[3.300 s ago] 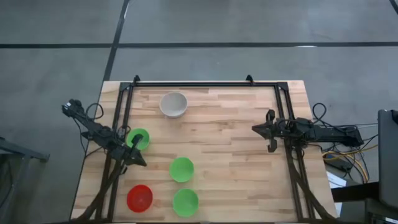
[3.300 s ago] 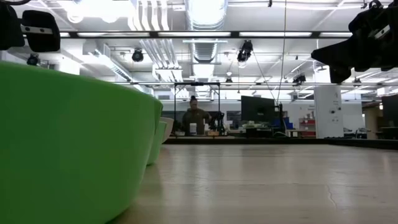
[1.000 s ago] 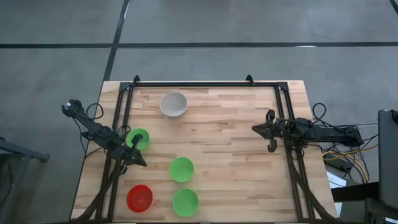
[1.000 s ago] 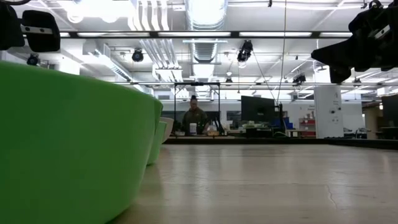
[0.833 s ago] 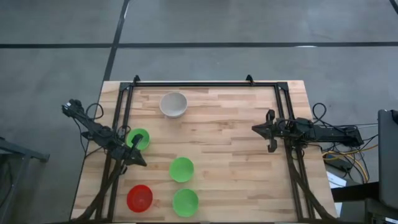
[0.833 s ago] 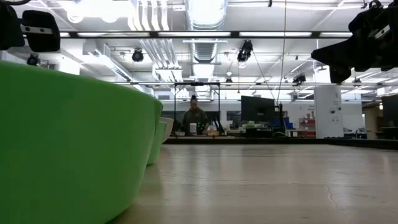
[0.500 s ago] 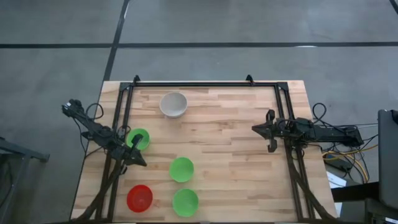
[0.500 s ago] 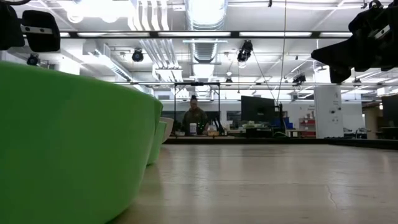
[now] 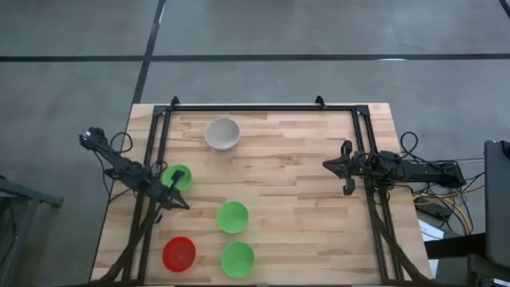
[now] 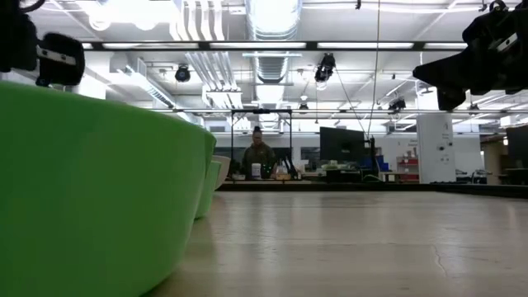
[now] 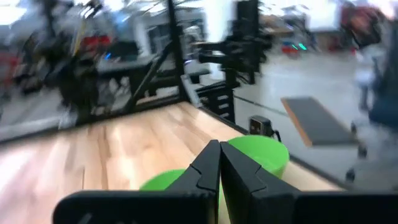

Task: Nest bowls inside each other
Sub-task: Stack the top green bowl on the white bowl

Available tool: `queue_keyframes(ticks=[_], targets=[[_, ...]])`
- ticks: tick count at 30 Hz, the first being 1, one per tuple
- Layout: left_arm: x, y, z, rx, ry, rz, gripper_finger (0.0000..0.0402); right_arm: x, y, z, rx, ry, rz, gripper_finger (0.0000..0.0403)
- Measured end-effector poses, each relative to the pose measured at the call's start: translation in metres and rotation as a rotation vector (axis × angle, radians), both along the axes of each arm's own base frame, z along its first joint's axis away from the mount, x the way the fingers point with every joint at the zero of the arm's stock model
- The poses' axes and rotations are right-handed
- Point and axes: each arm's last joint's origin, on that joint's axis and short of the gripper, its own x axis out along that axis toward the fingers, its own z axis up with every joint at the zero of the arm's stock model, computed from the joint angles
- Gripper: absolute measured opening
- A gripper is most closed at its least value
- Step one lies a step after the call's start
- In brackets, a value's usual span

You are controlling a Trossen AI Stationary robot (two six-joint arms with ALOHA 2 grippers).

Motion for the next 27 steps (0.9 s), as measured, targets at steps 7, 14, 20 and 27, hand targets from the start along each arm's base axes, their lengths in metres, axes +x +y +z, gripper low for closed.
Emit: queue_keyframes(ticks=[7, 14, 20, 27], targets=[[0.0, 0.003, 0.003, -0.059, 0.062, 0.098, 0.0014, 0.0, 0.0, 0.0, -0.001, 0.0, 0.0, 0.0034], [-0.003, 0.006, 0.025, 0.024, 0.026, 0.102, 0.0014, 0.0, 0.0, 0.0, 0.0, 0.0, 0.0, 0.0034], [-0.003, 0.006, 0.026, -0.029, 0.046, 0.105, 0.0014, 0.0, 0.0, 0.0, 0.0, 0.0, 0.0, 0.0034], [-0.003, 0.007, 0.02, -0.085, 0.117, 0.162, 0.0014, 0.0, 0.0, 0.0, -0.001, 0.0, 0.0, 0.0034]])
